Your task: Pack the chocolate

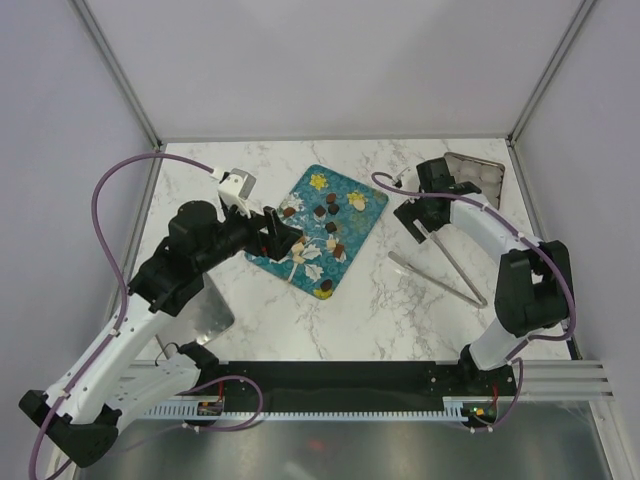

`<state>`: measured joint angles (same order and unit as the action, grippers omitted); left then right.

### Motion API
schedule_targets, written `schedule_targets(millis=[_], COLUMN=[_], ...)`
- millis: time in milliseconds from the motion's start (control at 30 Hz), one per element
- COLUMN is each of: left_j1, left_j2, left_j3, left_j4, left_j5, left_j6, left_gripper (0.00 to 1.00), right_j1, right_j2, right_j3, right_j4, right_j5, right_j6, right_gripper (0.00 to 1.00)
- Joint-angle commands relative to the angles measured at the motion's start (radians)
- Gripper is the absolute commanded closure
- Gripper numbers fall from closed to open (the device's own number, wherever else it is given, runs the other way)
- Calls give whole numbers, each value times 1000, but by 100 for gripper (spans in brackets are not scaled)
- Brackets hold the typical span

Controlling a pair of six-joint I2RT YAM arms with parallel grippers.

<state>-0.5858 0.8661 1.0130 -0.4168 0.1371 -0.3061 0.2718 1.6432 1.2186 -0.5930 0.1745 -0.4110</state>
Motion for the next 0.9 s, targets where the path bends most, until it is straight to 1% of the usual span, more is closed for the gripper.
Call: schedule_targets(millis=[0, 67, 100, 133, 167, 300, 367, 467, 600, 733, 867], left_j1=[-2, -2, -2, -2, -2, -2, -2, -2, -2, -2, -2], left_j2=[-27, -33, -41, -47, -50, -58, -59, -62, -53, -49, -53], left_j3=[15, 13, 13, 12, 10, 12, 13, 10, 9, 9, 7], left_j4=[29, 29, 29, 29, 29, 30, 30, 30, 29, 29, 29], left_j5=[21, 16, 12, 1, -4, -1, 1, -4, -10, -13, -25], left_j6=[22, 27, 28, 28, 28, 28, 28, 28, 28, 32, 35], left_gripper=[1, 1, 2, 2, 1, 2, 2, 2, 2, 2, 2], right_j1=[-48, -54, -54, -59, -63, -74, -86, -141, -152, -164, -167], right_j2=[-17, -60, -83, -104, -143, -220, -246, -276, -289, -275, -238], right_j3=[13, -56, -88, -147, -172, -312, -340, -376, -444, -456, -423], right_j4=[-110, -88, -59, -47, -41, -82, -82, -90, -131, -131, -142], right_j5=[-108, -156, -167, -173, -173, -106, -110, -171, -193, -191, -217], right_j6=[-138, -190, -230, -241, -253, -405, -413, -403, -440, -460, -462], right_gripper=[2, 2, 2, 2, 2, 2, 2, 2, 2, 2, 2])
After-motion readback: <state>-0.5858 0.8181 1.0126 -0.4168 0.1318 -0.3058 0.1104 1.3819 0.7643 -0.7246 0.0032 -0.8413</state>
